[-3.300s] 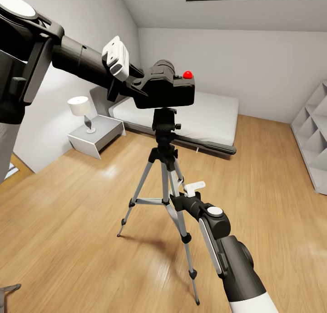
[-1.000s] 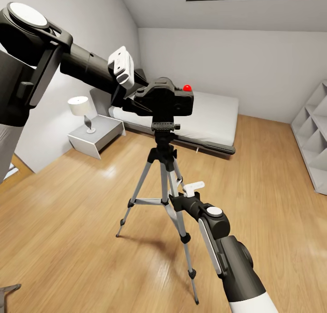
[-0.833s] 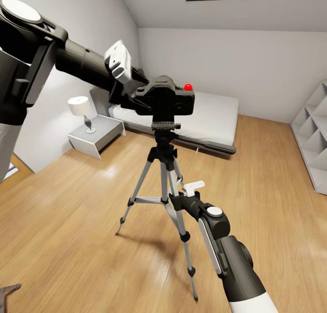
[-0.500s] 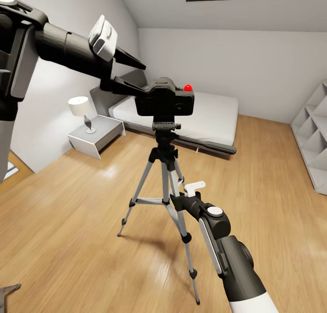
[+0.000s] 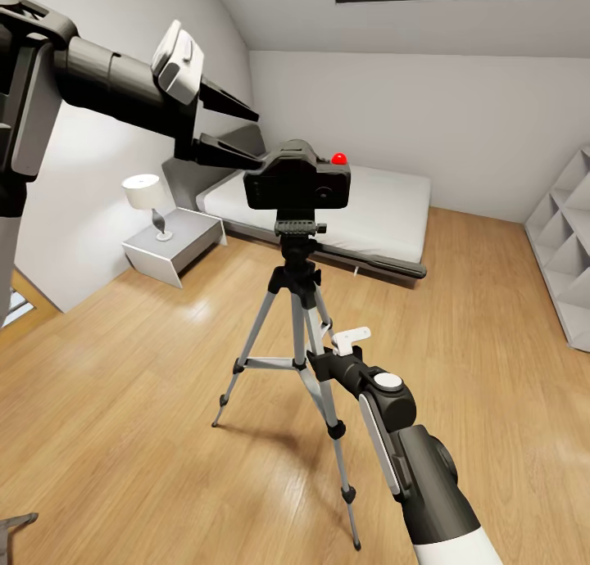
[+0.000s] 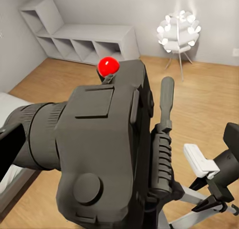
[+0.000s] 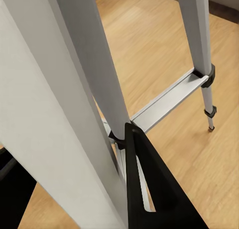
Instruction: Attach the digital camera to the camera tripod in the bedroom.
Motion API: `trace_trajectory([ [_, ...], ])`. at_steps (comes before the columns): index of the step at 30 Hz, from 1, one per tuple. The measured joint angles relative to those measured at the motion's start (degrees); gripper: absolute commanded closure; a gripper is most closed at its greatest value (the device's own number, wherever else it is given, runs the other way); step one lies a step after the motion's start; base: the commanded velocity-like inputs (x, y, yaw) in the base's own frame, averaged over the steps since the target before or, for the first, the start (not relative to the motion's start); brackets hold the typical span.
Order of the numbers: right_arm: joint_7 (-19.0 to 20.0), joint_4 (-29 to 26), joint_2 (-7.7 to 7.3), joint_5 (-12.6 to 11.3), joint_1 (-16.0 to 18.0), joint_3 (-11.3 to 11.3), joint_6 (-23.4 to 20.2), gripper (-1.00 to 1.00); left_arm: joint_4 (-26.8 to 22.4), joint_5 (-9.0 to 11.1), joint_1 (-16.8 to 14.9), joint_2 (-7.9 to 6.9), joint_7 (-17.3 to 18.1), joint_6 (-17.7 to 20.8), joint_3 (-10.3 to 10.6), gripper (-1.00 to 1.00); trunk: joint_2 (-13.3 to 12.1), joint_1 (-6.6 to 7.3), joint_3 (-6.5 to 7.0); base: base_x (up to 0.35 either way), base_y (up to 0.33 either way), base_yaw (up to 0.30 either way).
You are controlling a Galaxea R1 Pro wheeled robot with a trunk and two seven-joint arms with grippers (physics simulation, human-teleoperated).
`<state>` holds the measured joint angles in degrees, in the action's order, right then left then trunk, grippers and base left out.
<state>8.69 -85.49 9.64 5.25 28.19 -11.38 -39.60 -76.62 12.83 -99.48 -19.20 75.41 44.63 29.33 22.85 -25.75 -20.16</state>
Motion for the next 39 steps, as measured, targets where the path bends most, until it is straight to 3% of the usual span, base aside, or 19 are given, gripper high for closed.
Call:
trace_trajectory([
  [10,0.00,0.00,0.00,0.00,0.00,0.00,0.01,1.00,-0.03,-0.03,0.00,-1.88,-0.06,0.00,-0.04,-1.00,0.00,0.00,0.00,0.000,0.000,0.000],
  [15,0.00,0.00,0.00,0.00,0.00,0.00,0.01,1.00,-0.03,-0.06,0.00,-3.64,-0.11,0.00,-0.28,-1.00,0.00,0.00,0.00,0.000,0.000,0.000],
  [22,0.01,0.00,0.00,0.00,0.00,0.00,0.00,1.00,0.11,-0.07,0.00,-6.46,-1.50,0.28,-4.12,-1.00,0.00,0.00,0.00,0.000,0.000,0.000],
  [27,0.00,0.00,0.00,0.00,0.00,0.00,0.00,1.00,0.35,0.11,0.00,-8.21,-3.99,1.12,-5.10,-1.00,0.00,0.00,0.00,0.000,0.000,0.000],
  [33,0.00,-0.02,0.00,0.00,0.00,0.00,0.00,1.00,4.71,0.29,0.01,-10.21,-5.43,2.20,-5.50,-1.00,-0.01,0.00,0.00,0.000,0.000,0.000],
  [39,0.00,-0.04,0.00,0.00,0.00,0.00,-0.01,1.00,11.97,0.68,1.32,-10.58,-5.43,2.41,-5.53,-1.00,-0.01,-0.01,0.00,0.000,0.000,0.000],
])
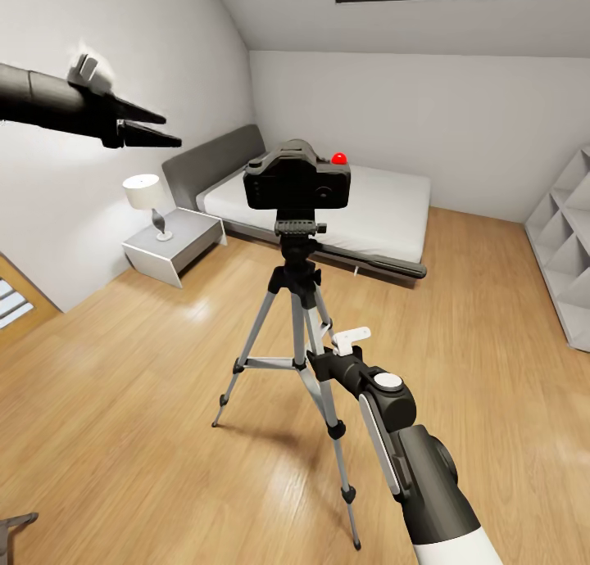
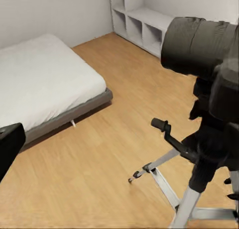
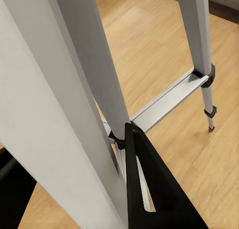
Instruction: Attach the digital camera to the camera tripod in the bedroom.
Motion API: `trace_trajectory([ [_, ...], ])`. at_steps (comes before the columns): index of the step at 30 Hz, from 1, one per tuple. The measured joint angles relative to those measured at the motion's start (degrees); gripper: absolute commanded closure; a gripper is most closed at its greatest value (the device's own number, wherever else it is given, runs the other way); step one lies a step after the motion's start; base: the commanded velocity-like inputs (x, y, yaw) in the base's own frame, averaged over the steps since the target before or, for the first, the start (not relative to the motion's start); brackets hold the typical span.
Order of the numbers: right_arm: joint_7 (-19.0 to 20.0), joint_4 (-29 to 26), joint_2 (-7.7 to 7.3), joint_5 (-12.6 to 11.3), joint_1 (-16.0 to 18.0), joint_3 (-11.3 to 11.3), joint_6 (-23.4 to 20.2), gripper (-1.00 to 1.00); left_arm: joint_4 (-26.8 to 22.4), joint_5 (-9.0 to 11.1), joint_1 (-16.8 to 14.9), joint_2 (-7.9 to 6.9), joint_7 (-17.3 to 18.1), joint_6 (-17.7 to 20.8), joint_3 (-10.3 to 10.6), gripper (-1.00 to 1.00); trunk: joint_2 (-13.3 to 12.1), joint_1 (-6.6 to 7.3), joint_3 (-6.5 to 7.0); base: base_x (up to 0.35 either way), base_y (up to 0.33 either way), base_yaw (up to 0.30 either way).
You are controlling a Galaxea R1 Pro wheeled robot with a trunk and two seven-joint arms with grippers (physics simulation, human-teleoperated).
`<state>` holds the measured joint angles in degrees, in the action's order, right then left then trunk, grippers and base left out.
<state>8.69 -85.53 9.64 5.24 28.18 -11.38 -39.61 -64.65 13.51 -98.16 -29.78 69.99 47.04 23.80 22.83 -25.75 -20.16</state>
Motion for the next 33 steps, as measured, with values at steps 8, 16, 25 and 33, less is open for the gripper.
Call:
trace_trajectory([
  [8,0.01,-0.01,0.00,0.00,0.00,0.00,0.01,1.00,8.61,-0.16,8.04,0.25,-2.29,-0.40,0.04,-1.00,0.00,0.00,0.00,0.000,0.000,0.000],
  [16,0.03,-0.01,0.00,0.02,0.00,0.00,0.01,1.00,26.49,0.31,17.94,2.47,-17.13,-3.65,-0.09,-1.00,0.00,0.00,0.00,0.000,0.000,0.000],
  [25,0.01,0.02,0.00,0.01,0.01,0.00,0.01,1.00,52.93,8.47,19.93,6.32,-27.92,-18.34,-0.26,-1.00,0.01,0.00,-0.01,0.000,0.000,0.000],
  [33,0.02,0.04,0.01,0.01,0.01,0.00,0.00,1.00,63.30,15.17,20.64,7.39,-33.99,-26.50,-0.40,-1.00,0.01,0.00,0.00,0.000,0.000,0.000],
])
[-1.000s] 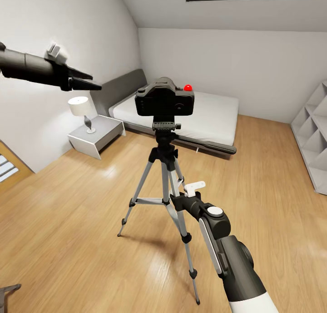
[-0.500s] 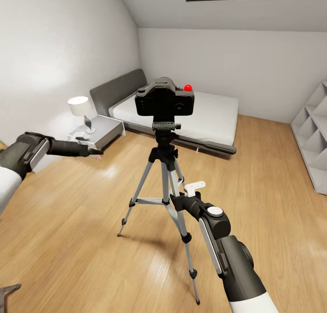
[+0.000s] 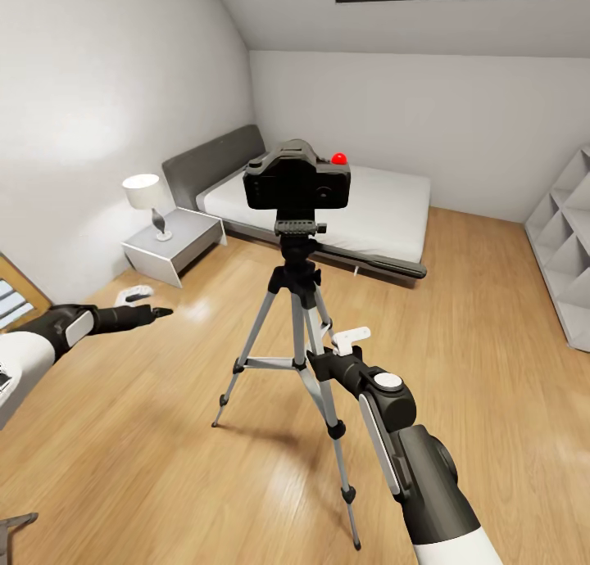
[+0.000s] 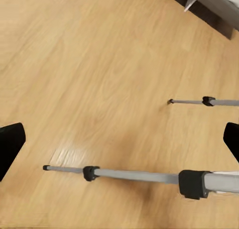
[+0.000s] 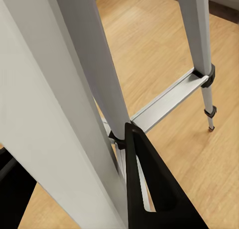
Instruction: Attach the digital camera to the camera tripod in the bedroom.
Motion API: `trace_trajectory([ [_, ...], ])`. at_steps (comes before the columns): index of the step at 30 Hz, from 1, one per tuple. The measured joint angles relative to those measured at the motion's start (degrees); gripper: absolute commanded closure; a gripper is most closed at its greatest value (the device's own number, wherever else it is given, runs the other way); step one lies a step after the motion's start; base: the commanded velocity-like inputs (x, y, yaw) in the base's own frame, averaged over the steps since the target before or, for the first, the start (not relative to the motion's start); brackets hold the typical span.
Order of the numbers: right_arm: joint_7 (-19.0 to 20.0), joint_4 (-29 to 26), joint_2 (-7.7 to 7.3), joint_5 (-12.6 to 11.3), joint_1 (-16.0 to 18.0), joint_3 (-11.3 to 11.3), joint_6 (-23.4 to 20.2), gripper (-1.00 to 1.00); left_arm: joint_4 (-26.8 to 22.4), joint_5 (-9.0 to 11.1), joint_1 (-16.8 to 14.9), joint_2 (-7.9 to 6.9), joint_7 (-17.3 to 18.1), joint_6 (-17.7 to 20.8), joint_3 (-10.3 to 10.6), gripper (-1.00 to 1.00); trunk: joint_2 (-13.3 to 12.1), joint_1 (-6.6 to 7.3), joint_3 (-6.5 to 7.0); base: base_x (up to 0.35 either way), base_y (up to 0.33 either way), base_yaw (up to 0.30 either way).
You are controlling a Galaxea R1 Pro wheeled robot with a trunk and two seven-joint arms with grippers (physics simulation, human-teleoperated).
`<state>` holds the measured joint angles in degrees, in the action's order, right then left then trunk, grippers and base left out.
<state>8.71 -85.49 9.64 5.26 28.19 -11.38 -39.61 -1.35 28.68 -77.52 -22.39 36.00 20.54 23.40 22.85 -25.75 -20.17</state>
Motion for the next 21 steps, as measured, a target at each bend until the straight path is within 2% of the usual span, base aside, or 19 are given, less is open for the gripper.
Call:
trace_trajectory([
  [11,-0.02,-0.01,0.00,-0.01,0.00,0.00,0.01,1.00,1.21,1.08,7.23,1.04,-2.93,-1.82,0.04,-1.00,0.00,0.00,0.00,0.000,0.000,0.000],
  [15,-0.02,-0.01,0.00,-0.01,0.00,0.00,0.01,1.00,1.25,1.16,10.14,1.16,-5.58,-2.49,0.04,-1.00,0.00,0.00,0.00,0.000,0.000,0.000],
  [20,-0.02,-0.01,0.00,0.00,0.00,0.00,0.02,1.00,1.31,1.63,15.77,1.19,-7.99,-5.49,0.07,-1.00,0.00,0.00,-0.01,0.000,0.000,0.000],
  [21,-0.01,-0.01,0.00,0.00,0.00,0.00,0.01,1.00,1.33,2.62,18.17,1.22,-8.56,-7.14,-0.01,-1.00,0.00,0.01,-0.01,0.000,0.000,0.000],
])
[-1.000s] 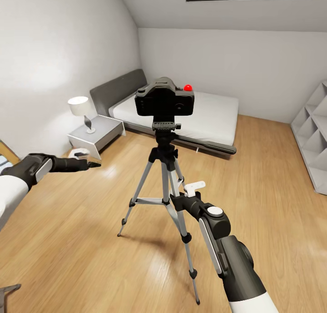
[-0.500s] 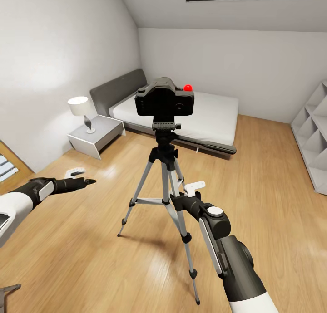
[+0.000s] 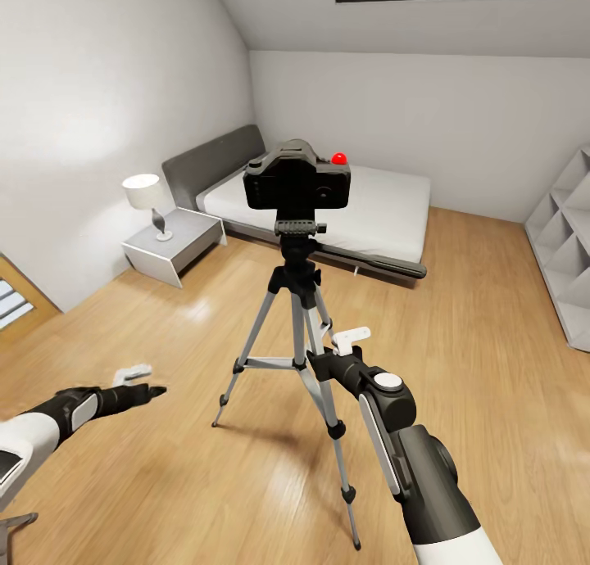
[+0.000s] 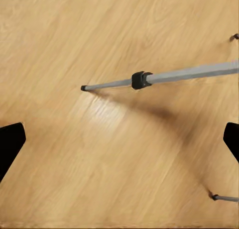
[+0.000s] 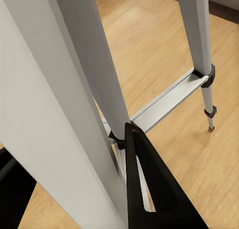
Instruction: Attach the digital camera to the camera tripod in the bedroom.
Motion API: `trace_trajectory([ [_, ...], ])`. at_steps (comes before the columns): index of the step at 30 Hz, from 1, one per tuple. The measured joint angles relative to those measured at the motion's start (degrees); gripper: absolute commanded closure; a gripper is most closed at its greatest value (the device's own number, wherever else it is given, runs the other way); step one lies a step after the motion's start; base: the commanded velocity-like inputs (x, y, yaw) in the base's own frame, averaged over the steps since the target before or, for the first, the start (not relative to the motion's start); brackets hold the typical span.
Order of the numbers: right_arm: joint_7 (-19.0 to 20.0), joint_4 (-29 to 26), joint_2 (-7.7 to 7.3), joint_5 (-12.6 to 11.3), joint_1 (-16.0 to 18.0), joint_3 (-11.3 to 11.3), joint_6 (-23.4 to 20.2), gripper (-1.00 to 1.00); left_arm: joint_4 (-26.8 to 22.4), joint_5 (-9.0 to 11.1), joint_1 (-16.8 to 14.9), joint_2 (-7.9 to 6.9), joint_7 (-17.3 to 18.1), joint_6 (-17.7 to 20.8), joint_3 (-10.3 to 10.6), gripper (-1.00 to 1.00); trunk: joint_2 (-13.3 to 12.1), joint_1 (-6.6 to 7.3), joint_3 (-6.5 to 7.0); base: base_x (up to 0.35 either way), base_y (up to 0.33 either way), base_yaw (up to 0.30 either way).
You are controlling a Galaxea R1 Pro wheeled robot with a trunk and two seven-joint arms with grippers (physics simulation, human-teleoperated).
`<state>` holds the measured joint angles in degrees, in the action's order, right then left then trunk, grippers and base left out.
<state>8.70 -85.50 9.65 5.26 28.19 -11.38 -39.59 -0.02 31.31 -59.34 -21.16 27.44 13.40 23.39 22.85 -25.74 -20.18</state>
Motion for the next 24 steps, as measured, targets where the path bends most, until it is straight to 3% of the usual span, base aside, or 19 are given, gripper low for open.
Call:
trace_trajectory([
  [4,0.00,0.00,0.00,-0.01,0.00,0.00,-0.01,1.00,0.01,4.97,4.51,0.05,-1.81,-2.59,-1.00,-1.00,0.00,0.00,0.00,0.000,0.000,0.000],
  [5,0.00,0.00,0.00,0.00,0.00,0.00,-0.01,1.00,0.02,8.38,6.12,0.05,-3.50,-3.40,-1.24,-1.00,0.00,0.00,0.00,0.000,0.000,0.000],
  [8,0.00,0.00,0.00,-0.01,0.00,0.00,-0.01,1.00,0.00,14.11,8.32,0.27,-7.33,-4.20,-1.65,-1.00,0.00,0.00,0.01,0.000,0.000,0.000],
  [9,0.00,-0.01,0.00,0.00,0.00,0.00,-0.01,1.00,-0.02,17.24,9.57,0.60,-10.43,-4.50,-1.72,-1.00,0.00,0.00,0.00,0.000,0.000,0.000],
  [11,0.00,0.00,0.00,-0.01,0.00,0.00,-0.01,1.00,-0.07,19.72,10.68,1.22,-13.78,-4.69,-1.85,-1.00,0.00,-0.01,0.00,0.000,0.000,0.000],
  [13,0.00,-0.01,0.00,-0.01,0.00,0.00,-0.01,1.00,-0.07,21.53,12.04,2.54,-18.69,-4.87,-1.85,-1.00,0.00,-0.01,0.00,0.000,0.000,0.000],
  [18,0.01,-0.01,0.01,0.02,0.00,0.00,-0.01,1.00,-0.11,22.40,15.42,4.57,-26.57,-7.11,-1.87,-1.00,0.00,0.00,0.00,0.000,0.000,0.000],
  [22,0.02,0.01,0.00,0.00,0.01,0.00,-0.01,1.00,-0.09,22.62,17.46,5.79,-29.45,-9.31,-1.85,-1.00,0.00,-0.01,0.00,0.000,0.000,0.000],
  [24,0.03,0.00,0.00,0.01,0.01,0.00,-0.01,1.00,-0.08,22.45,19.07,7.08,-30.86,-10.13,-1.82,-1.00,0.00,-0.01,0.00,0.000,0.000,0.000],
])
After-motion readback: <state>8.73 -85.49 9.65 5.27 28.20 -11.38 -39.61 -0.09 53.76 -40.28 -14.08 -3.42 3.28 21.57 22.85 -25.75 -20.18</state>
